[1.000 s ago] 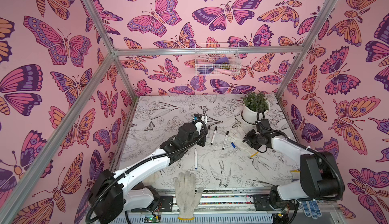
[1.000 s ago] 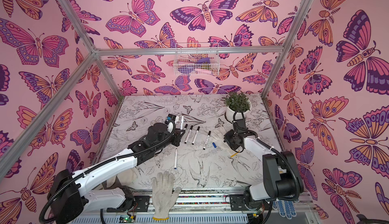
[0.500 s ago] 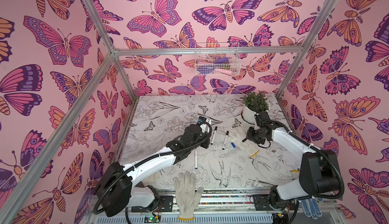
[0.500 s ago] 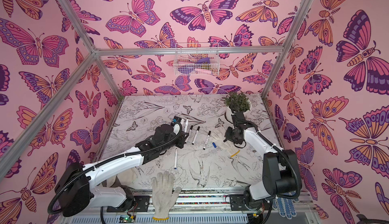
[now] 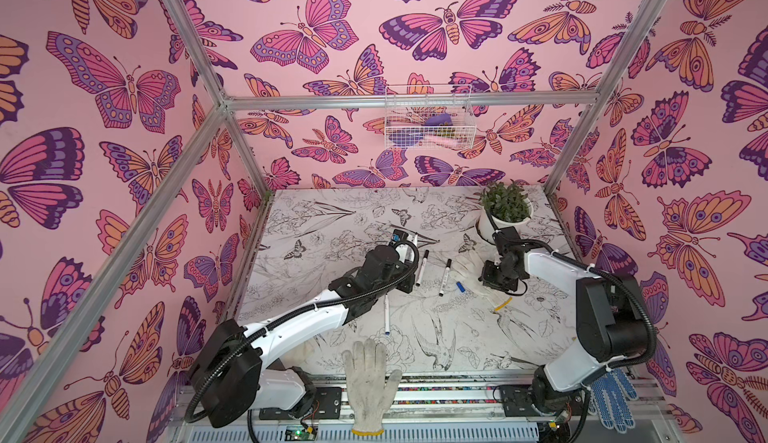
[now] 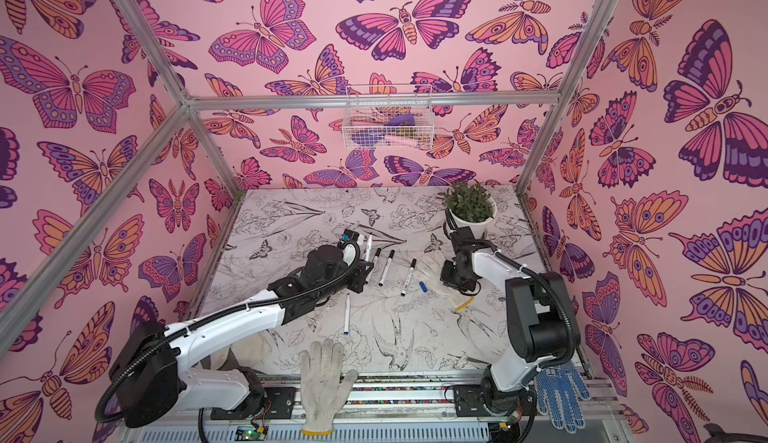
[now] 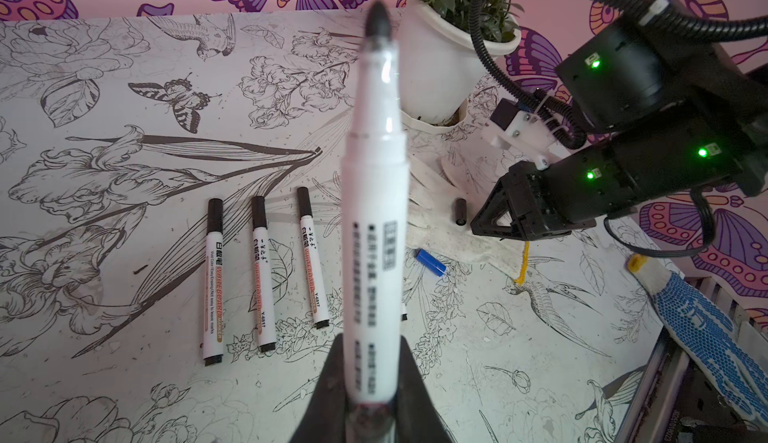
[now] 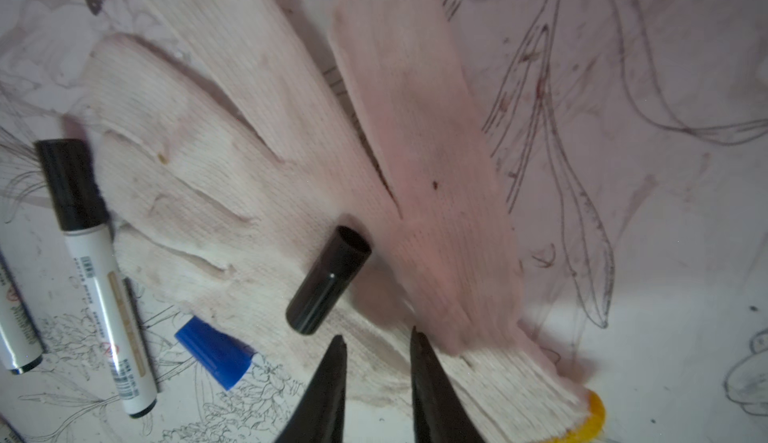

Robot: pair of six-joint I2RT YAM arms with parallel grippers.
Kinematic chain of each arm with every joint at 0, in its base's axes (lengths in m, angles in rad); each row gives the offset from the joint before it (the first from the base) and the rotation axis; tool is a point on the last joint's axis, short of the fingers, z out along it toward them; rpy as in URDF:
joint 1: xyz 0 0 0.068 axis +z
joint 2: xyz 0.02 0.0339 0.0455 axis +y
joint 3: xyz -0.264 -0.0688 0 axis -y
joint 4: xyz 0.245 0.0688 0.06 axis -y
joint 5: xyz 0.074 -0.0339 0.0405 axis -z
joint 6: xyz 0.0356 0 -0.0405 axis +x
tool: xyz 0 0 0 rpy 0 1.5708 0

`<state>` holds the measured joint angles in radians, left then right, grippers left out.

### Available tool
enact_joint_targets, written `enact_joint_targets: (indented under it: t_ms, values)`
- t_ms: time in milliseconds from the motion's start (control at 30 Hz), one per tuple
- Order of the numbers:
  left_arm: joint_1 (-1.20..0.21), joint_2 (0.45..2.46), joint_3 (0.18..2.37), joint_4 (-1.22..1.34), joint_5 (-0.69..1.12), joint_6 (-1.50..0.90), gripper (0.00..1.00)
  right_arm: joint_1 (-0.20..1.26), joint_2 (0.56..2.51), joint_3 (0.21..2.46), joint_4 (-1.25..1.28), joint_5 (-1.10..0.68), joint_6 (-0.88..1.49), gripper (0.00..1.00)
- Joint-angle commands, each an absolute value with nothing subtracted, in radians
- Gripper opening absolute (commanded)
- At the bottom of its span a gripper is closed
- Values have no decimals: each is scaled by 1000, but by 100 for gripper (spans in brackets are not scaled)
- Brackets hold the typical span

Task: Insert pens into pen caps
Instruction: Move the distractor to the center of the table.

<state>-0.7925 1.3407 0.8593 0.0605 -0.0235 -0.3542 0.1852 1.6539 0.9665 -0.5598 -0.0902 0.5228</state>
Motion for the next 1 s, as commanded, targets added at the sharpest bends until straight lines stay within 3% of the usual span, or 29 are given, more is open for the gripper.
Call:
enact_joint_targets:
  t_ms: [0,500,733,967]
  values:
    - [-797,1357,885,83,-26,-363,0,192,1671,971,-542,-94,511,30]
    - [-804,1368,891,94,-44,-376,0,248,1649,936,-362,-402,738,29]
    - [-807,1370,890,95,-47,-376,0,256,1551,1034,-539,-222,567,30]
    - [-808,1370,888,96,-44,-376,0,349,1723,1222,-750,-6,309,38]
